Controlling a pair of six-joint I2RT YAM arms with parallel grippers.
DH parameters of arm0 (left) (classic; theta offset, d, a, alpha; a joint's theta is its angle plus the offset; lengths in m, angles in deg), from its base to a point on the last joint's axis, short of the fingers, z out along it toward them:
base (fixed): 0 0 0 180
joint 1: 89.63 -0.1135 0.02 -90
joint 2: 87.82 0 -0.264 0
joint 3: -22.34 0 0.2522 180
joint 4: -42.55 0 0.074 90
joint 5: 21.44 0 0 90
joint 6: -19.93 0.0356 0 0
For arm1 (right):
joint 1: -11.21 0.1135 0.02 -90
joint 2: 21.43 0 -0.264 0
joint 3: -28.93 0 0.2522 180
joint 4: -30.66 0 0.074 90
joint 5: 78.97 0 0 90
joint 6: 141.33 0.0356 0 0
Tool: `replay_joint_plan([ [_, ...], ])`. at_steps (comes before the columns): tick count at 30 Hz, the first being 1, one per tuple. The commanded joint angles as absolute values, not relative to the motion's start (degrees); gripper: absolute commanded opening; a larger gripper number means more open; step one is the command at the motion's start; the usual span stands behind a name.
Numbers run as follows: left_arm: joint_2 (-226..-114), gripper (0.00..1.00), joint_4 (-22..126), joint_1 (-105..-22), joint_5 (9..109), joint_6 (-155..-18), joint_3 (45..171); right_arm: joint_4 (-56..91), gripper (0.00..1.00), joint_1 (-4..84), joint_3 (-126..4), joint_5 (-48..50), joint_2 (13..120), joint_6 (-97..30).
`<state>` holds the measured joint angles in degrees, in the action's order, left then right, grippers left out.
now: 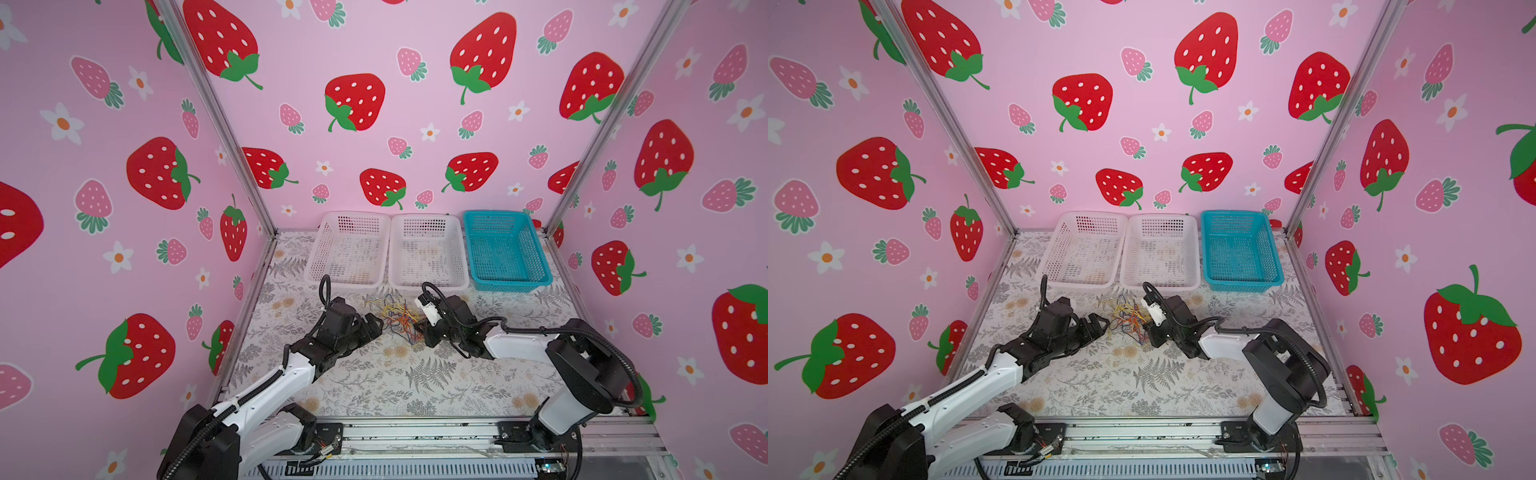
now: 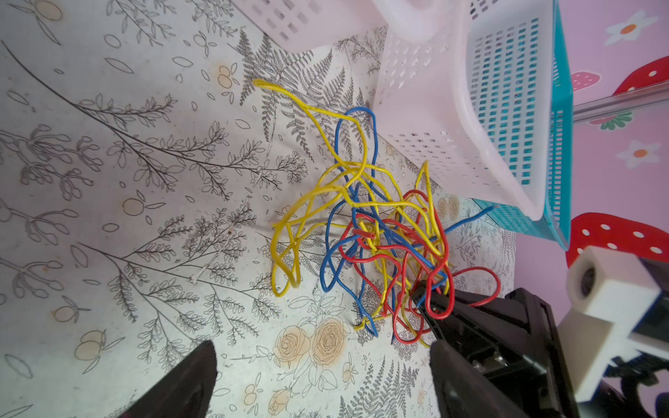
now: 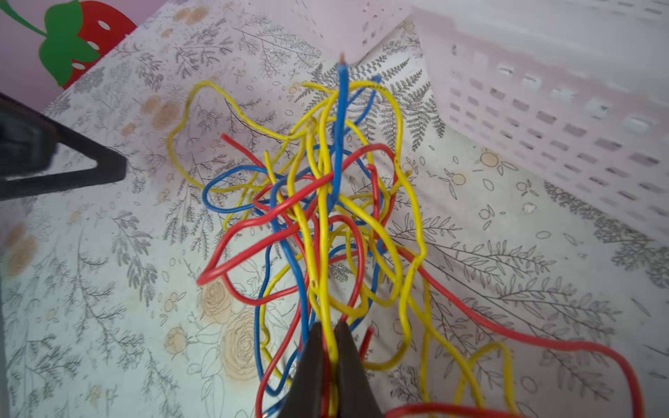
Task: Untangle the cables
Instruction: 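Grasp the wire bundle with the left gripper while the right gripper grasps wires beside it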
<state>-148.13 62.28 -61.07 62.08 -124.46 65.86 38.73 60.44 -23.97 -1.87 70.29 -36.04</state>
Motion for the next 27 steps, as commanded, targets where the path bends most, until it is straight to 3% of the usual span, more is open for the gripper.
replay_joint_plan([
  [1, -148.3, 0.93, 59.19, -59.75, 61.03, -126.69, 66.14, 42.94, 0.0, 60.79, -21.3, -6.52, 65.33, -37.25],
  [6, -148.66, 0.91, 55.97, -58.49, 58.53, -128.42, 66.6, 49.15, 0.0, 60.85, -17.26, -13.59, 59.97, -37.18],
  [11, -147.54, 0.82, 52.4, -57.59, 57.34, -130.21, 65.59, 52.61, 0.0, 60.81, -15.34, -18.27, 57.58, -36.77],
  [21, -147.14, 0.34, 49.64, -55.92, 56.92, -131.15, 64.24, 52.33, 0.0, 60.72, -15.93, -18.86, 58.9, -36.22],
  [27, -147.96, 0.12, 49.01, -55.35, 56.92, -131.24, 64.49, 51.85, 0.0, 60.74, -16.35, -19.36, 59.43, -36.3],
])
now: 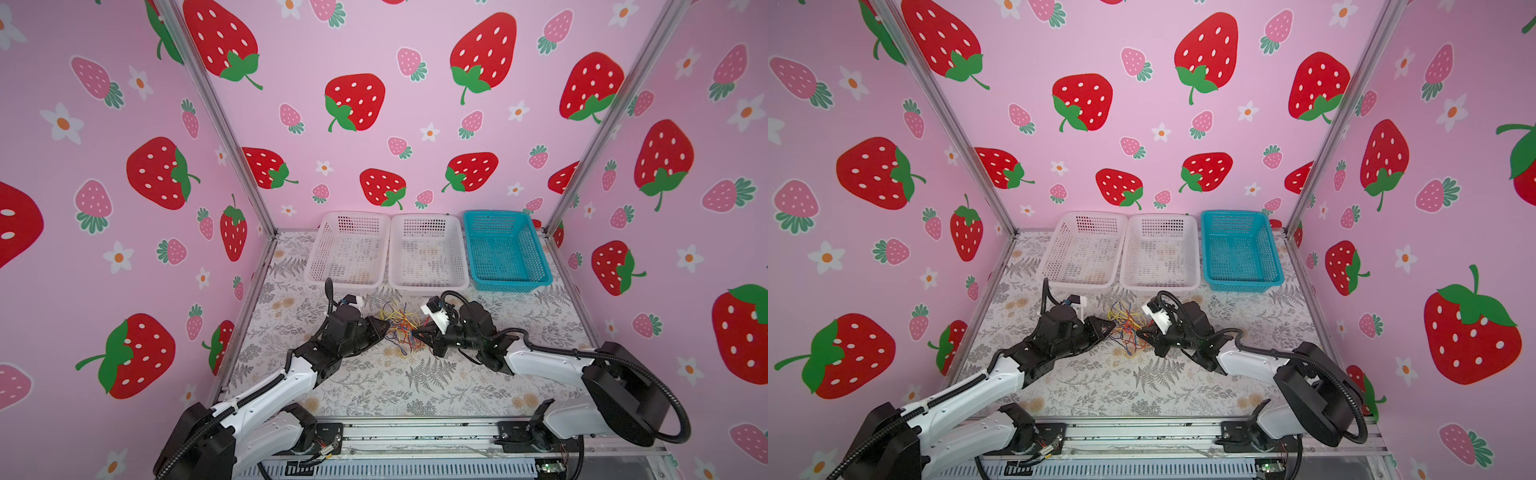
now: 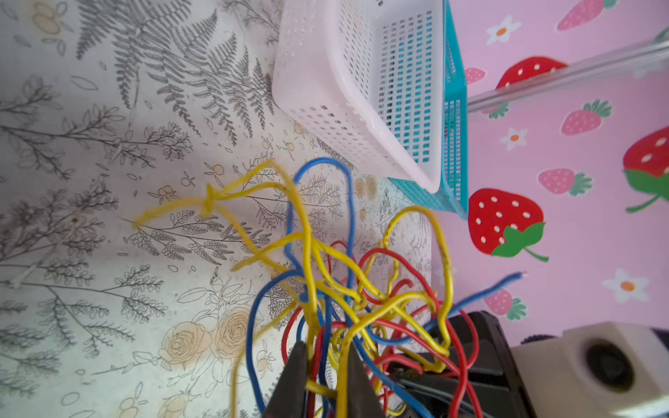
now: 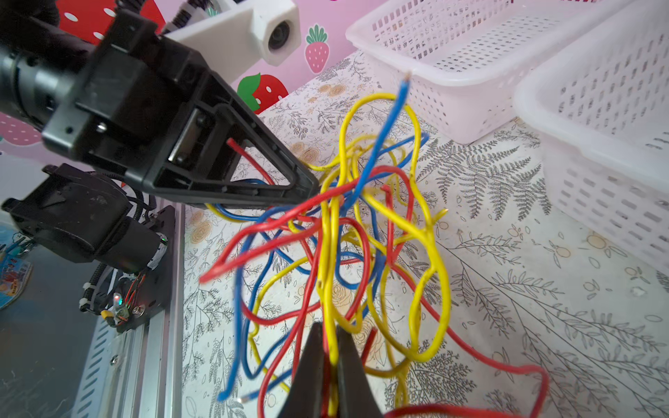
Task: Untangle the cables
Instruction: 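Grasp the wire bundle with the left gripper while the right gripper grasps wires beside it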
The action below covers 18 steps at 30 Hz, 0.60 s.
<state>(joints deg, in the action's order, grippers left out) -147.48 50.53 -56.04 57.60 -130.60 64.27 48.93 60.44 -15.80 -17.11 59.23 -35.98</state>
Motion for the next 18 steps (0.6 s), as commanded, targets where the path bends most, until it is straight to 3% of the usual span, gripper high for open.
replay_joint_plan([
  [1, -148.15, 0.09, 49.08, -55.35, 56.87, -131.16, 64.73, 51.71, 0.0, 60.7, -16.46, -19.2, 59.43, -36.3],
  [3, -148.33, 0.01, 49.55, -55.29, 56.92, -130.76, 65.54, 51.56, 0.0, 60.77, -16.34, -18.81, 59.28, -36.35],
  [5, -148.59, 0.0, 50.85, -55.27, 57.12, -130.11, 66.51, 51.53, 0.02, 60.71, -16.17, -18.01, 58.71, -36.5],
  [11, -149.53, 0.0, 63.53, -55.26, 62.11, -125.18, 71.66, 50.74, 0.35, 59.84, -14.63, -13.98, 54.14, -37.26],
  [15, -151.55, 0.0, 70.04, -55.26, 63.69, -121.48, 75.01, 51.88, 0.46, 58.68, -12.68, -13.61, 49.87, -37.23],
  [18, -153.08, 0.0, 71.79, -55.27, 63.24, -119.23, 76.45, 53.45, 0.47, 58.55, -11.89, -15.82, 49.11, -36.83],
])
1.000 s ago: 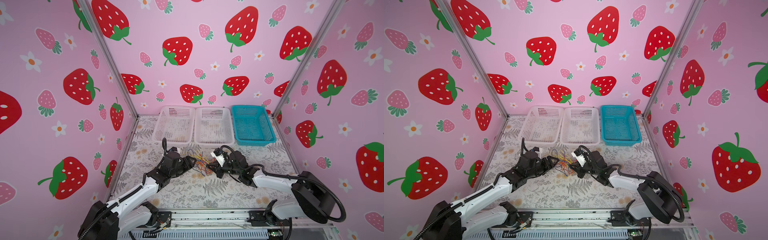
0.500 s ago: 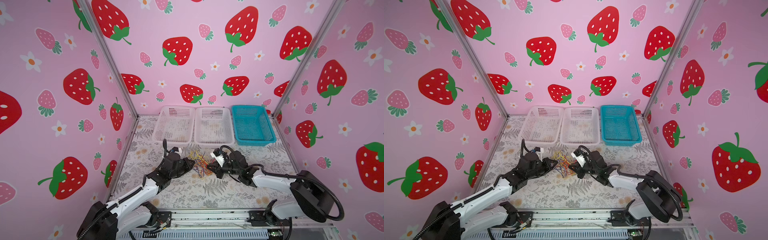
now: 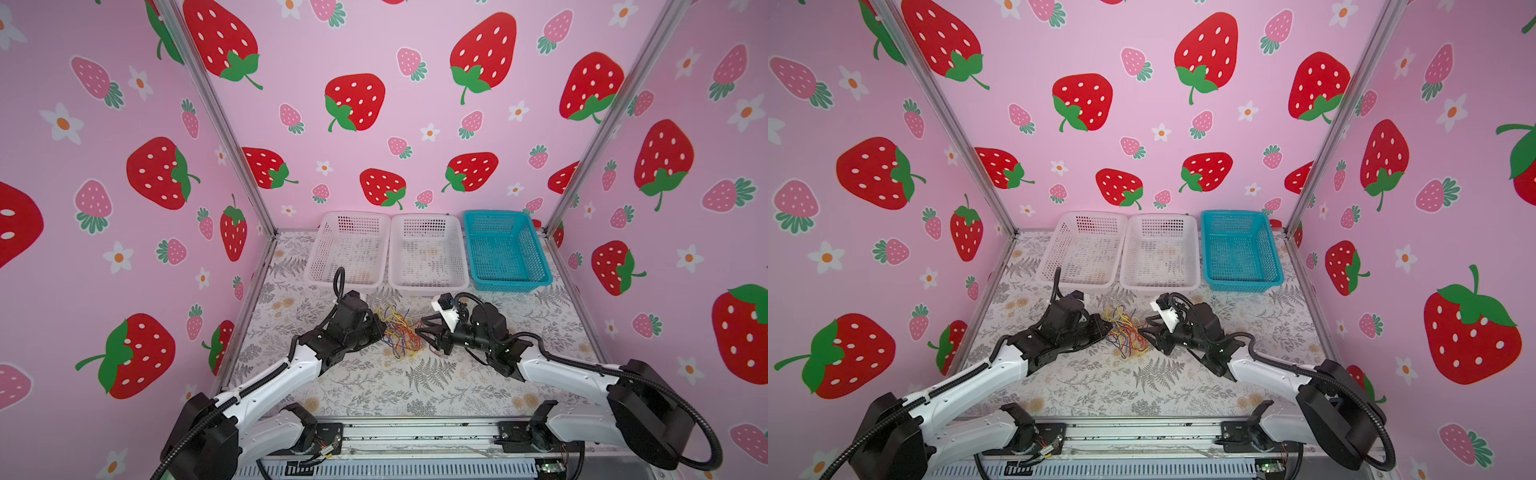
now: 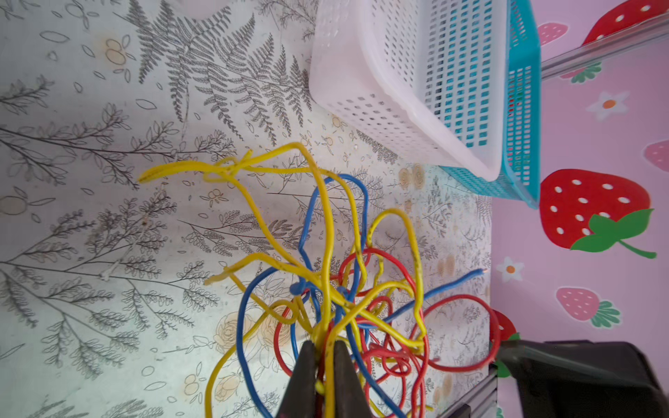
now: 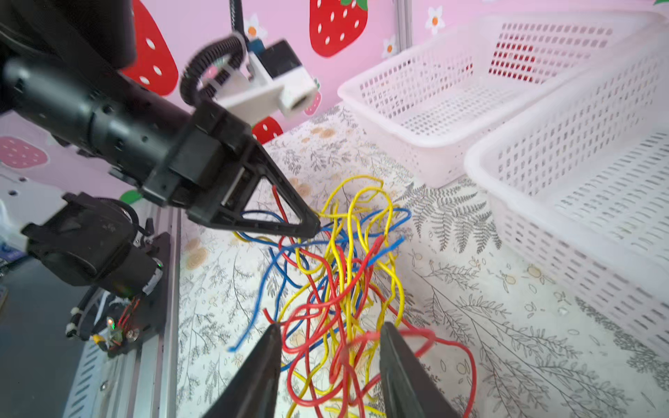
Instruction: Untangle the cables
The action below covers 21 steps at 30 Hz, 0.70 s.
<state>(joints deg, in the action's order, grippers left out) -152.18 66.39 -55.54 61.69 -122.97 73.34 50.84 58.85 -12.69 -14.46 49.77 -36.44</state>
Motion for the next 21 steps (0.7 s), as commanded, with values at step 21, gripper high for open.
replay_joint_plan([
  [21, -147.39, 0.0, 70.81, -52.71, 63.21, -111.86, 76.18, 51.71, 0.21, 61.38, -17.86, -23.54, 61.65, -36.08],
])
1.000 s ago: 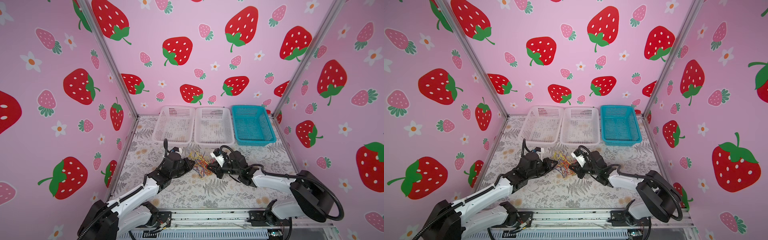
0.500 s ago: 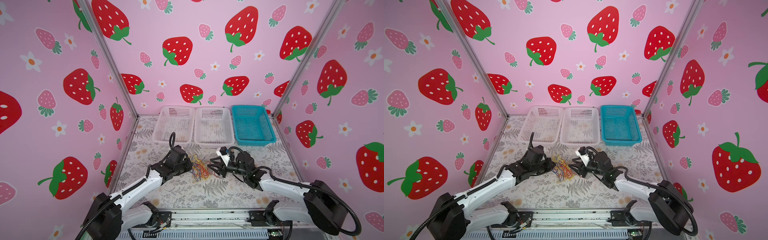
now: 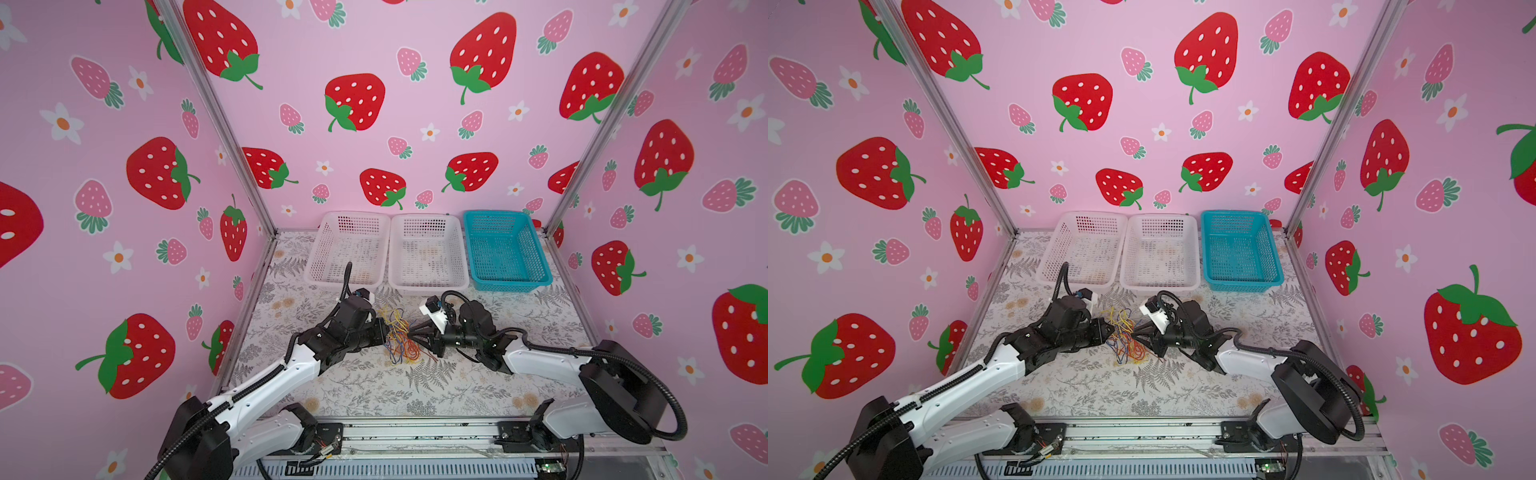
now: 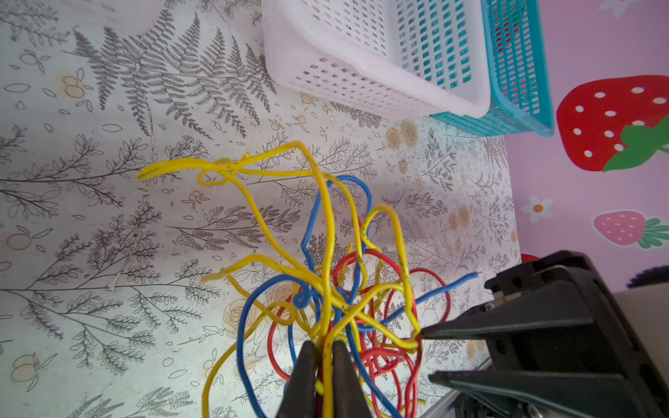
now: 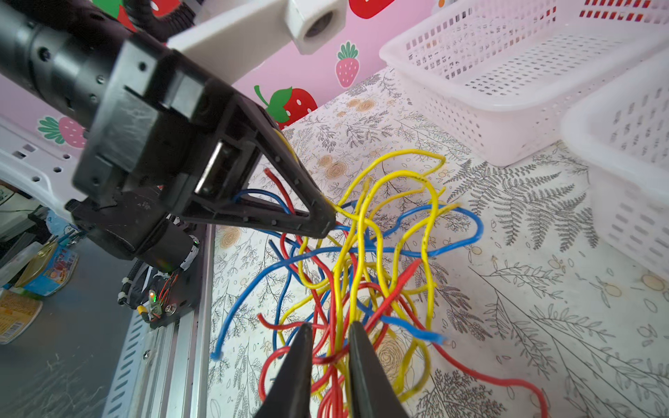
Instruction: Untangle the cables
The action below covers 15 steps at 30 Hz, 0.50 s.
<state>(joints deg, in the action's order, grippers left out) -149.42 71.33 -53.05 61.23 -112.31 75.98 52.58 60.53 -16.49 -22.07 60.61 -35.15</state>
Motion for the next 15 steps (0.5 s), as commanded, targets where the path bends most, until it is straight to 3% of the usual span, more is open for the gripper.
replay_joint_plan([
  [1, -146.93, 0.0, 70.68, -52.71, 63.61, -111.95, 76.05, 51.43, 0.19, 61.56, -18.1, -23.26, 61.86, -36.2],
  [5, -145.5, 0.0, 70.73, -52.71, 64.52, -112.01, 75.69, 49.83, 0.13, 62.05, -18.8, -20.48, 62.63, -36.66],
  [11, -144.52, 0.0, 68.66, -52.71, 63.49, -112.73, 74.48, 49.75, 0.15, 62.27, -19.62, -20.6, 64.34, -35.9],
  [15, -143.7, 0.0, 66.15, -52.6, 62.88, -113.66, 73.16, 50.79, 0.28, 62.49, -19.72, -21.31, 65.22, -35.25],
])
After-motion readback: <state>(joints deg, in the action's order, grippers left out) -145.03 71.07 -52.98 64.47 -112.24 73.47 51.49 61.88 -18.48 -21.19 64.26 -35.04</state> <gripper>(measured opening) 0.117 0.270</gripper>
